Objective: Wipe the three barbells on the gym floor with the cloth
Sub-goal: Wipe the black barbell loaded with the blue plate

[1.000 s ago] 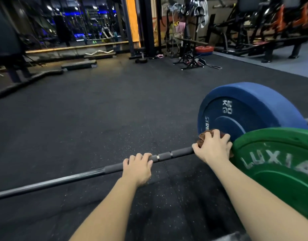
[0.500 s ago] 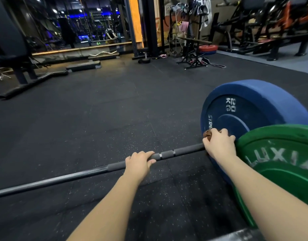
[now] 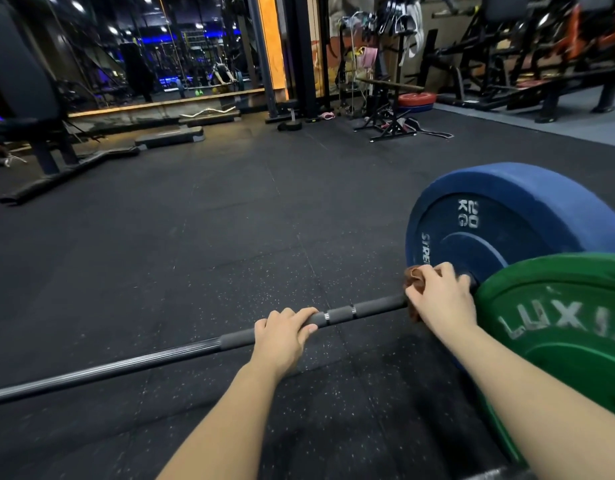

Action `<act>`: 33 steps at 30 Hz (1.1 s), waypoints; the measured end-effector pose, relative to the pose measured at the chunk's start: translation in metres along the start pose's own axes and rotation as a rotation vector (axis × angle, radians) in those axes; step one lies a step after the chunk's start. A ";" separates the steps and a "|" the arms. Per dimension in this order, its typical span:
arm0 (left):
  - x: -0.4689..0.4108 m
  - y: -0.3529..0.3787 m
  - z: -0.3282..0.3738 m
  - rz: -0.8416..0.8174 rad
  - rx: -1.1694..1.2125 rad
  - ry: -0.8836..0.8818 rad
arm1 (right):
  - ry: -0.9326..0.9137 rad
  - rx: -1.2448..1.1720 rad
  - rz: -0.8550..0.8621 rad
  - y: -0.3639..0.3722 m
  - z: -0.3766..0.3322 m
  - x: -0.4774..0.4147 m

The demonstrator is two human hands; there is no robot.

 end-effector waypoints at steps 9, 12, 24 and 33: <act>0.000 0.003 0.000 0.003 0.006 0.008 | -0.246 -0.112 -0.061 0.026 -0.091 0.033; -0.001 0.002 0.000 -0.004 0.016 0.009 | -0.298 -0.112 -0.082 0.026 -0.090 0.030; 0.000 0.001 0.000 0.036 -0.005 0.010 | -0.073 -0.037 0.028 0.013 -0.050 0.015; 0.000 0.000 0.002 0.059 -0.050 0.010 | -0.309 -0.180 -0.104 0.033 -0.105 0.032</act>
Point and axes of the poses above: each hand's wrist, its own x-axis away from the middle knuckle, its own y-axis out of the palm, z = x × y, the point moved 10 cm from there along -x, towards the middle knuckle, and after that the axes turned 6 degrees about -y, right-handed, at the moved point
